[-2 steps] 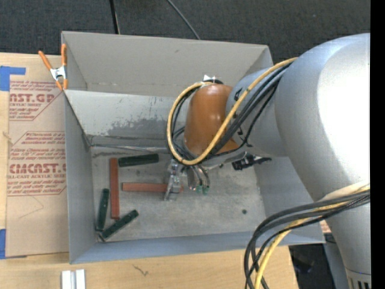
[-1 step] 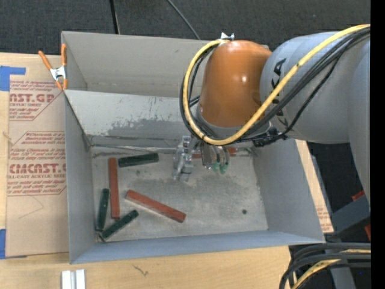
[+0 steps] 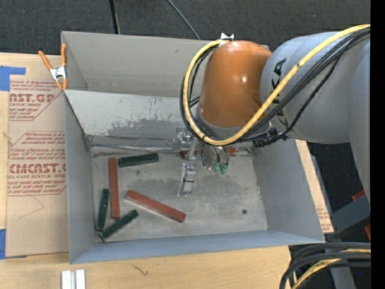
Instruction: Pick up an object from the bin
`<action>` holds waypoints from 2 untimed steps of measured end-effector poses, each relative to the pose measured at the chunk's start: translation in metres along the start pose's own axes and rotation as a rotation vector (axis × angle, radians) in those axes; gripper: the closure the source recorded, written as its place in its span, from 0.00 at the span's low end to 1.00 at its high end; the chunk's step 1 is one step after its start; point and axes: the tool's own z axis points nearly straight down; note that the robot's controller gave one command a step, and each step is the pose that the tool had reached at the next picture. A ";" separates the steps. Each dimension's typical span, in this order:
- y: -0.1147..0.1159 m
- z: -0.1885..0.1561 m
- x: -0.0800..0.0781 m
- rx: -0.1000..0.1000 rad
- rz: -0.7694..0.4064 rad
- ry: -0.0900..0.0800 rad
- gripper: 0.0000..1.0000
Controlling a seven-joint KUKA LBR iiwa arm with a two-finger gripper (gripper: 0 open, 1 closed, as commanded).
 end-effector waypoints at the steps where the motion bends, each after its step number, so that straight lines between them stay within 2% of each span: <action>1: 0.000 0.000 0.000 0.000 0.000 0.000 0.00; 2: 0.002 0.027 0.003 -0.001 -0.080 -0.005 0.00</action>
Offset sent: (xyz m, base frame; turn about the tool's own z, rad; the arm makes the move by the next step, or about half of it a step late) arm -0.0188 0.0063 -0.1462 -0.3980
